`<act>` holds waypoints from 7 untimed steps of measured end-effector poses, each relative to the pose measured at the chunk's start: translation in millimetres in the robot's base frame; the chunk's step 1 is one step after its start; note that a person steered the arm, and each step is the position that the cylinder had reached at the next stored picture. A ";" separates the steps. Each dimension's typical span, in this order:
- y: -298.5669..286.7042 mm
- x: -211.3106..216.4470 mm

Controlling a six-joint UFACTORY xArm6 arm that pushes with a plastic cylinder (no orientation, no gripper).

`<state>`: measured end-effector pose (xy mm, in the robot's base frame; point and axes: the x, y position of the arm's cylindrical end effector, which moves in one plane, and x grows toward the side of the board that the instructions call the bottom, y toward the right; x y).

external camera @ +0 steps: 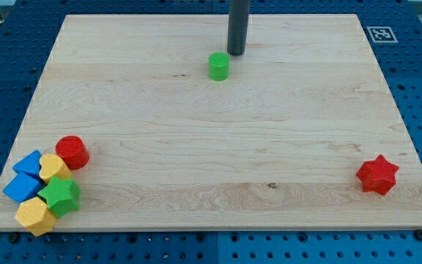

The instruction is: Move green circle towards center left

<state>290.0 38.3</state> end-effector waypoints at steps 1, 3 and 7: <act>-11.5 -9.2; -12.0 62.7; -61.4 127.0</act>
<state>417.0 -23.1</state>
